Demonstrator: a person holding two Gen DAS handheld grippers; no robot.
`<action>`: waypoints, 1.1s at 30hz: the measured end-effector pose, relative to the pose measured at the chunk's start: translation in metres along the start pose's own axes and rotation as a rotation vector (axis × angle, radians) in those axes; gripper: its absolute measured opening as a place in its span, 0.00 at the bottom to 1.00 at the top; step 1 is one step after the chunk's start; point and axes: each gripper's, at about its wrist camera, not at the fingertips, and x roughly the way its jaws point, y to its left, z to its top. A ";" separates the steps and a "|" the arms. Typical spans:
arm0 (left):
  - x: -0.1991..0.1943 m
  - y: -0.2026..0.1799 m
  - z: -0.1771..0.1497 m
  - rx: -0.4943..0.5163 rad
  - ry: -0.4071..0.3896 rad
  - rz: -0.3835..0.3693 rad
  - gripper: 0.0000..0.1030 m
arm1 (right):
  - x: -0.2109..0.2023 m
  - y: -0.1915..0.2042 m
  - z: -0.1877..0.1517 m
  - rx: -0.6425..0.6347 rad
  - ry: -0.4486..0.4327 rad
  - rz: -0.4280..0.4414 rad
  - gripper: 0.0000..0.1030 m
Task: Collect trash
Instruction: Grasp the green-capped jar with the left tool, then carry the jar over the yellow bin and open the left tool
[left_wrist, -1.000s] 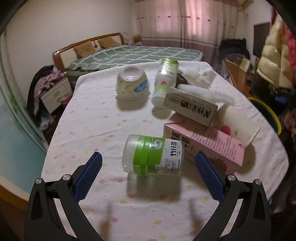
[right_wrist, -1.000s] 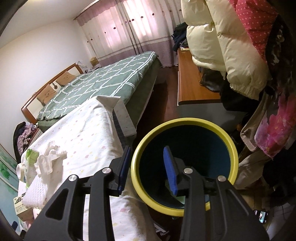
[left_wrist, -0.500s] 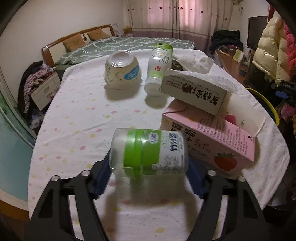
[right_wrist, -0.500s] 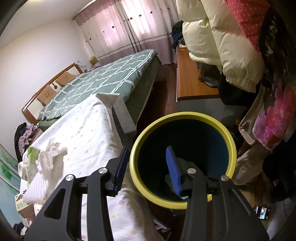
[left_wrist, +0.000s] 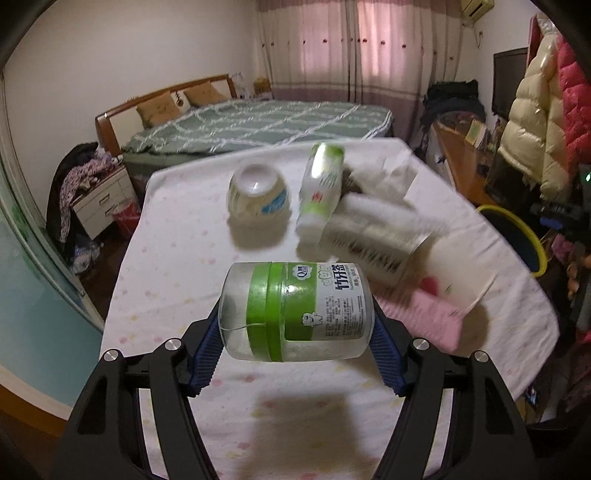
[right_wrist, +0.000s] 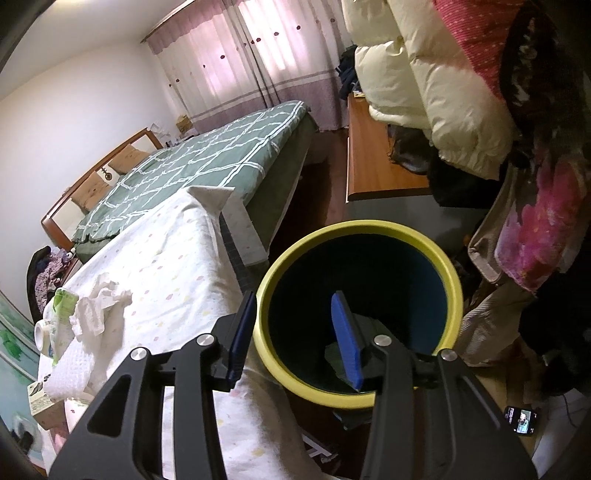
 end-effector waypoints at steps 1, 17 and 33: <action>-0.005 -0.002 0.004 -0.001 -0.012 -0.009 0.68 | -0.001 -0.001 0.000 0.001 -0.002 -0.001 0.39; 0.024 -0.145 0.087 0.101 -0.048 -0.267 0.68 | -0.020 -0.050 -0.002 0.043 -0.029 -0.050 0.40; 0.129 -0.320 0.105 0.243 0.104 -0.376 0.68 | -0.021 -0.102 -0.003 0.098 -0.037 -0.084 0.47</action>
